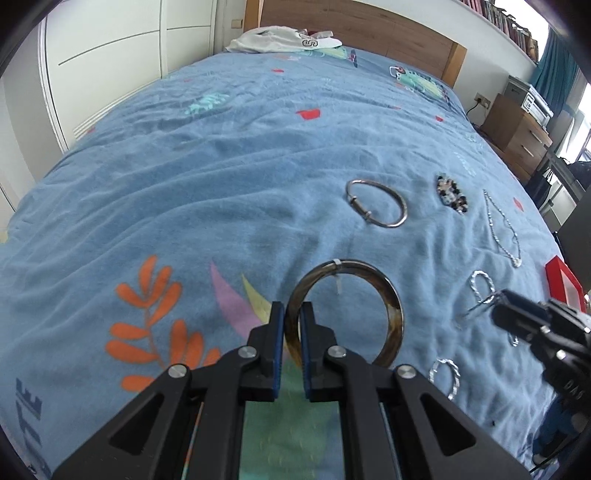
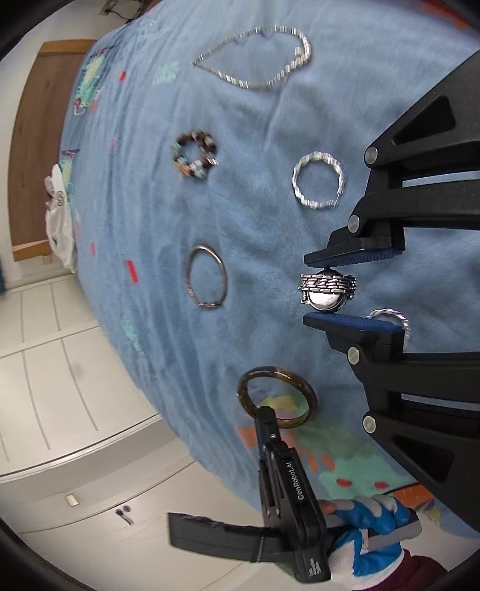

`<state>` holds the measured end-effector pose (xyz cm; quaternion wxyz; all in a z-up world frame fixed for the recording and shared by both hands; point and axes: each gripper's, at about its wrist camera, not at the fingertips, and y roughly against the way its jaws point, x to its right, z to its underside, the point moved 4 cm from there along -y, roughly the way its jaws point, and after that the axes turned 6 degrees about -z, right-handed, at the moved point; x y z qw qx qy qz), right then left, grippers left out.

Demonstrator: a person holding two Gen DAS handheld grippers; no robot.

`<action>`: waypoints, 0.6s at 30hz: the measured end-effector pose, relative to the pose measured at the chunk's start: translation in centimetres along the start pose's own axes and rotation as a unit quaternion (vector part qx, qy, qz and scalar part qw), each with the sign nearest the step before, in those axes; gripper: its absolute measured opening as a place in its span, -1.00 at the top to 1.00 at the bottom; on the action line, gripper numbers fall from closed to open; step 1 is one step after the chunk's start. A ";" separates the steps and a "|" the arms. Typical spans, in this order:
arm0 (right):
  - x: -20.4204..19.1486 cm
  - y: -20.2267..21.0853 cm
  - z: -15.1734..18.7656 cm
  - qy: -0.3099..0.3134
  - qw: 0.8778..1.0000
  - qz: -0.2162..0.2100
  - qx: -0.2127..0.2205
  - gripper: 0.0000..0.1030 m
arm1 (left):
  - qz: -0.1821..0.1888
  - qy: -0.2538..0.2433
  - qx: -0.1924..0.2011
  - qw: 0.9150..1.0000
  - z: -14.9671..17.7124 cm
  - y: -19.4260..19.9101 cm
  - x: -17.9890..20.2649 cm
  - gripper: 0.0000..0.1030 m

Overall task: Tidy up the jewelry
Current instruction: 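Grasp the brown bangle with the left tool while the right tool grasps the watch, then carry the brown bangle and watch into the red box and release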

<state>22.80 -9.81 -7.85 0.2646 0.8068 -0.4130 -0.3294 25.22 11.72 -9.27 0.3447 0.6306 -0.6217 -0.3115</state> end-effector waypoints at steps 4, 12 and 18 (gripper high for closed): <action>0.5 3.6 -0.1 0.000 1.000 0.016 0.019 0.52 | 0.002 -0.004 0.009 1.000 0.2 2.3 0.9 0.86; 3.6 12.9 1.2 -0.006 0.996 0.069 0.052 0.52 | 0.029 -0.023 0.025 0.999 0.5 6.3 5.5 0.86; 6.7 19.8 2.8 -0.022 0.990 0.110 0.080 0.52 | 0.060 -0.056 0.038 0.996 0.4 9.1 11.8 0.86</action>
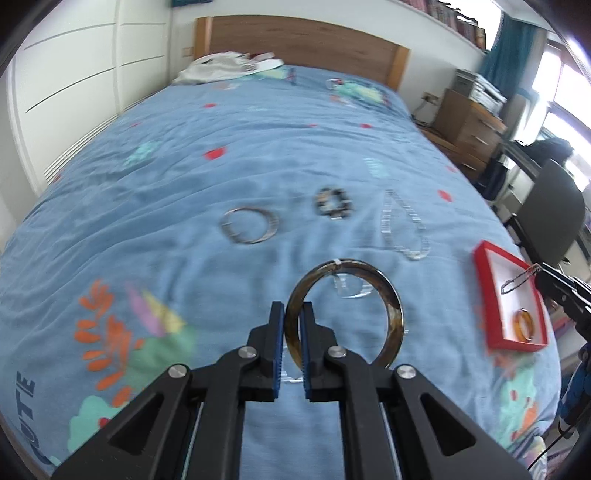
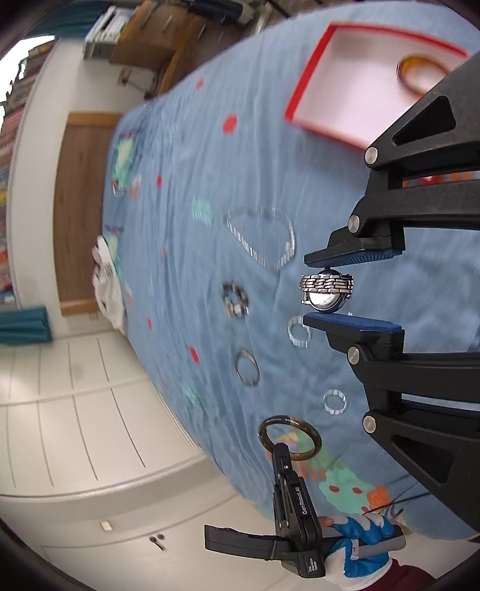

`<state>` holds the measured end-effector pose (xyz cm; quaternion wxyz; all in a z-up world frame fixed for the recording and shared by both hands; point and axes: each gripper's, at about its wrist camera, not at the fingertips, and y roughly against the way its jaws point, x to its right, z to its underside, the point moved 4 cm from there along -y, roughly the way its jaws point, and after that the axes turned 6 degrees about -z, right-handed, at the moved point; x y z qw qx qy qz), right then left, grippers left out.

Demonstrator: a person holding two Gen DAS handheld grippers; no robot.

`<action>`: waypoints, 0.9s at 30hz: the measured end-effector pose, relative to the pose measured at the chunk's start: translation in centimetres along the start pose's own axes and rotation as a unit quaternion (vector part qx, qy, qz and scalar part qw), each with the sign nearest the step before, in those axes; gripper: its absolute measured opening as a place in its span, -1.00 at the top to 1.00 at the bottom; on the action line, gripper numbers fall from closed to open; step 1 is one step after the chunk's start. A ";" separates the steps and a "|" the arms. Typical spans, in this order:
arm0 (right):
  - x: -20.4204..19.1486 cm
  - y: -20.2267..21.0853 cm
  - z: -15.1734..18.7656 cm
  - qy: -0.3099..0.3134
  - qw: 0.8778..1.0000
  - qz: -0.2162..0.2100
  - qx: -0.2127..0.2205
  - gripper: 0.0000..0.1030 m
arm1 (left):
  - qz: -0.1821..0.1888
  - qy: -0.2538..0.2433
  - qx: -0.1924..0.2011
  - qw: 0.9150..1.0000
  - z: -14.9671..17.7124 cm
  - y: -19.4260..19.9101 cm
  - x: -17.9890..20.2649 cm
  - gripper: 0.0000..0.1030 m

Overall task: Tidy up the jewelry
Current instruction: 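Carry the brown bangle and watch into the red box and release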

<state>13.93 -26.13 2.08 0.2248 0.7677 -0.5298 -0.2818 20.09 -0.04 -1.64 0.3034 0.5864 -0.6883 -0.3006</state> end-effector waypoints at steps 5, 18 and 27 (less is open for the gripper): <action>4.2 4.5 0.1 -0.004 0.999 0.034 0.016 0.52 | 0.034 -0.032 0.008 0.999 -1.2 1.0 7.1 0.86; 17.5 7.9 1.7 -0.052 0.994 0.093 0.023 0.52 | 0.122 -0.120 -0.011 0.985 -4.0 -3.7 27.5 0.86; 26.0 3.3 4.1 -0.085 0.990 0.108 -0.008 0.52 | 0.133 -0.175 -0.046 0.974 -2.7 -11.2 37.0 0.86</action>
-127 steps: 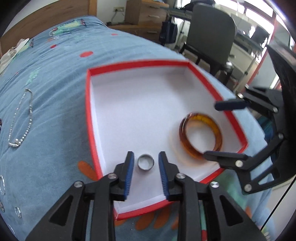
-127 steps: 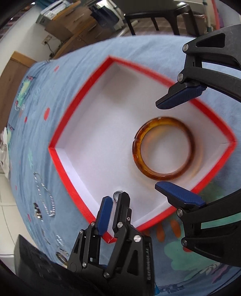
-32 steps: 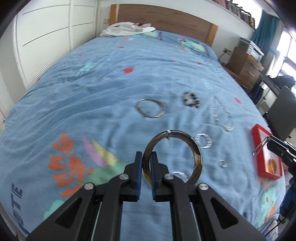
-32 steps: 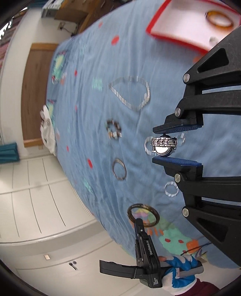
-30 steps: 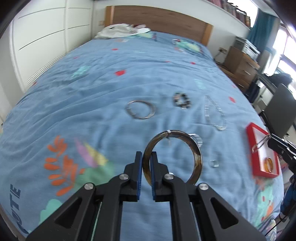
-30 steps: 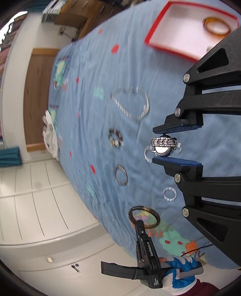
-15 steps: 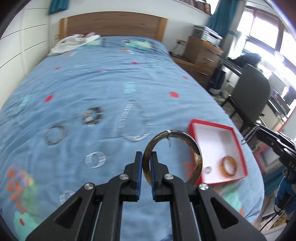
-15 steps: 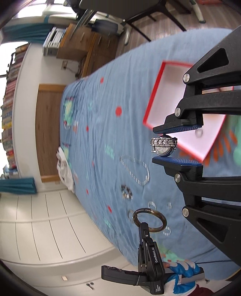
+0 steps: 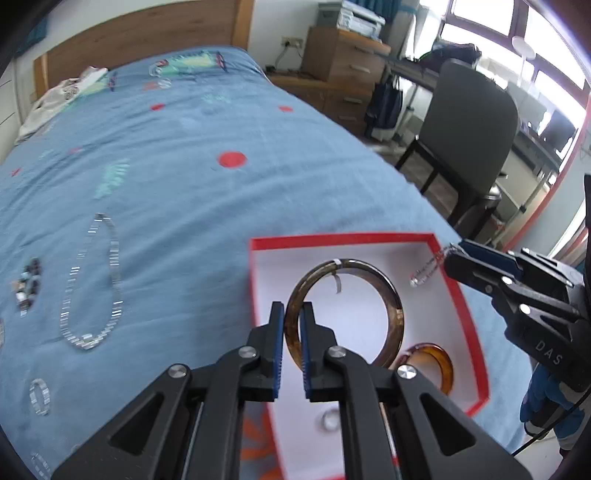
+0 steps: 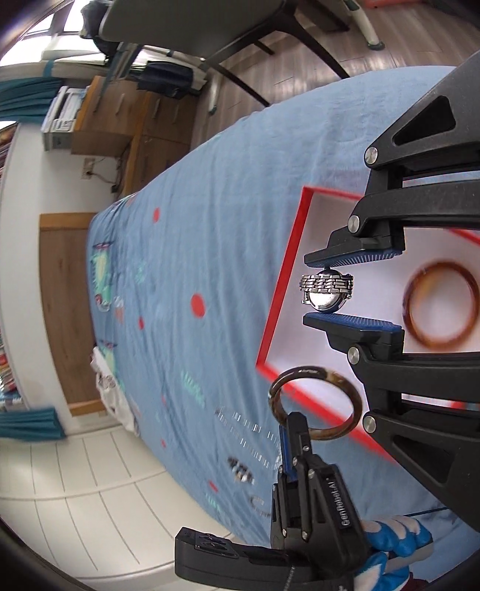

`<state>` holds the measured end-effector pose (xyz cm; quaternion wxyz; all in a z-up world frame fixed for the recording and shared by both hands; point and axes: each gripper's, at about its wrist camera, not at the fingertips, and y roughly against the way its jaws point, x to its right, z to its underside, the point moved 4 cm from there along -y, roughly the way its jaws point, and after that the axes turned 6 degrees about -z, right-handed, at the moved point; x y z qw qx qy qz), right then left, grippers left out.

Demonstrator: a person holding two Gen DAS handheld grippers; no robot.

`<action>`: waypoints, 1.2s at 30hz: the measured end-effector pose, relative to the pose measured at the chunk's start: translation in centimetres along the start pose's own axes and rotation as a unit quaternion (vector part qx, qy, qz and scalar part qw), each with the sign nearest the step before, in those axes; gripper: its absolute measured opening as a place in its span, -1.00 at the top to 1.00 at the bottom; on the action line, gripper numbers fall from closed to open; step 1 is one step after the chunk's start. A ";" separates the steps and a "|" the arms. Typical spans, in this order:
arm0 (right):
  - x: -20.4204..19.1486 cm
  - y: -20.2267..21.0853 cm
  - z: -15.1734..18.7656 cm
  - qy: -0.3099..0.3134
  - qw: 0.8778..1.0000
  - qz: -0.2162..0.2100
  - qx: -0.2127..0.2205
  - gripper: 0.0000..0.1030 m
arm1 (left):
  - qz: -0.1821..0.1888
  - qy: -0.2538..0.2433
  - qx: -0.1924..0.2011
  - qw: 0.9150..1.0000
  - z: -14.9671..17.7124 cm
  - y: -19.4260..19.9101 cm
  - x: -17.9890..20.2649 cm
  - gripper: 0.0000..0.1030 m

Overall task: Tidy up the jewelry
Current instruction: 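Carry the brown bangle and watch into the red box and release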

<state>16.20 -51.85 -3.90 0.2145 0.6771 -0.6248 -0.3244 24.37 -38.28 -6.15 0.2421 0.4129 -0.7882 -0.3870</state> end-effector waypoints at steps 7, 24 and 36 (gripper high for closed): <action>3.6 -4.0 1.2 -0.003 0.999 0.010 -0.041 0.52 | -0.017 -0.036 -0.030 0.999 0.5 -4.8 2.0 0.86; 3.6 -6.3 2.4 0.079 0.992 0.037 -0.095 0.50 | -0.009 -0.037 -0.056 0.998 1.2 -6.3 2.2 0.65; 0.4 2.2 0.2 0.061 0.996 0.046 -0.048 0.47 | -0.004 -0.011 0.013 1.000 0.9 5.3 -0.6 0.25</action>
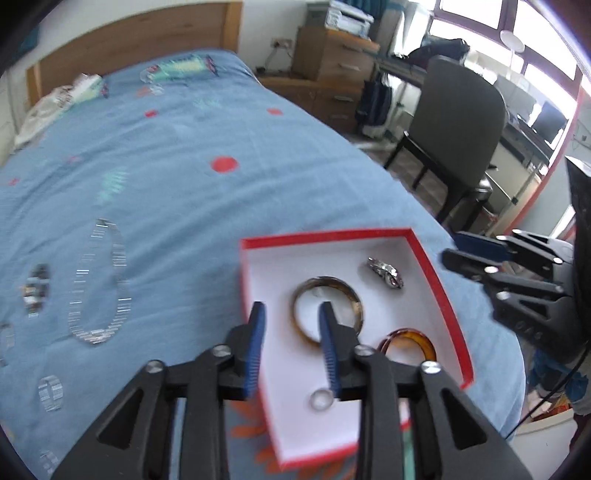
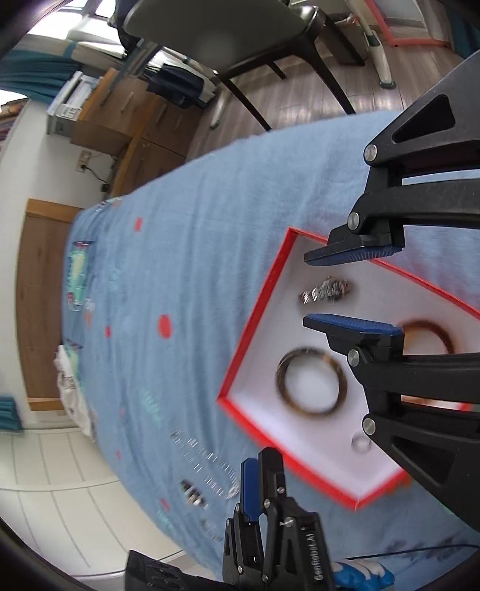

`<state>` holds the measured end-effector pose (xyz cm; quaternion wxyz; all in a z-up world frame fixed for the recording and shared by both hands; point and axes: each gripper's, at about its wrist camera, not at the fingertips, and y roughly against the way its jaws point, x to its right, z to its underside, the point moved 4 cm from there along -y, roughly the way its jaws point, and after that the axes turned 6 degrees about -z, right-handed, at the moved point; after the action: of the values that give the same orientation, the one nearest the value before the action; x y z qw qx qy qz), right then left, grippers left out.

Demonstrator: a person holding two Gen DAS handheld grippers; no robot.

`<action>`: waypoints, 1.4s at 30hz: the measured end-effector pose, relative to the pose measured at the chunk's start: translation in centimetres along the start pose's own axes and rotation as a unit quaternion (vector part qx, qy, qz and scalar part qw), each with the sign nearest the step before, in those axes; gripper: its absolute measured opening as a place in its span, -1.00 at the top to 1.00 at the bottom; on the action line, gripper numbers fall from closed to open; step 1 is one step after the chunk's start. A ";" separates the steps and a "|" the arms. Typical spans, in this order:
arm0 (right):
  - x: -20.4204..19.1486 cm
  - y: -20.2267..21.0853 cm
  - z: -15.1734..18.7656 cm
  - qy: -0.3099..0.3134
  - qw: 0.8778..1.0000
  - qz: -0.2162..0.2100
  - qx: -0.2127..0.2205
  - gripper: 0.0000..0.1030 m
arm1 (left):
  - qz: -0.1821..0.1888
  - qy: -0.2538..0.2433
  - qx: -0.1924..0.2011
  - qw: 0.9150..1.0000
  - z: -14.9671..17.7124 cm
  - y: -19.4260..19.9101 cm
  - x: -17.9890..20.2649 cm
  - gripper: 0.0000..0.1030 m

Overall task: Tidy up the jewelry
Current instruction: 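Carry the brown bangle and watch into the red box and release, then grasp the twisted silver hoop with the left tool while the right tool grasps a silver ring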

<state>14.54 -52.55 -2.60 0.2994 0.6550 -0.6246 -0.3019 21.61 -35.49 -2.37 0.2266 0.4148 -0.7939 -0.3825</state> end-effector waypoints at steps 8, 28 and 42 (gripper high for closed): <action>-6.7 9.8 -1.7 0.012 0.998 -0.011 0.062 0.30 | -0.074 0.024 0.047 0.996 3.1 12.1 -7.8 0.16; -23.5 20.2 -1.0 0.055 0.988 -0.070 0.127 0.14 | -0.209 0.125 0.113 0.963 15.8 33.2 -26.5 0.03; -28.4 10.7 0.5 0.040 0.988 -0.128 0.073 0.14 | -0.191 0.177 0.055 0.964 21.2 22.7 -28.4 0.02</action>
<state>6.29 -24.63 5.91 0.2344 0.7609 -0.5436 -0.2654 11.95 5.28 1.59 0.2633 0.6312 -0.6672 -0.2951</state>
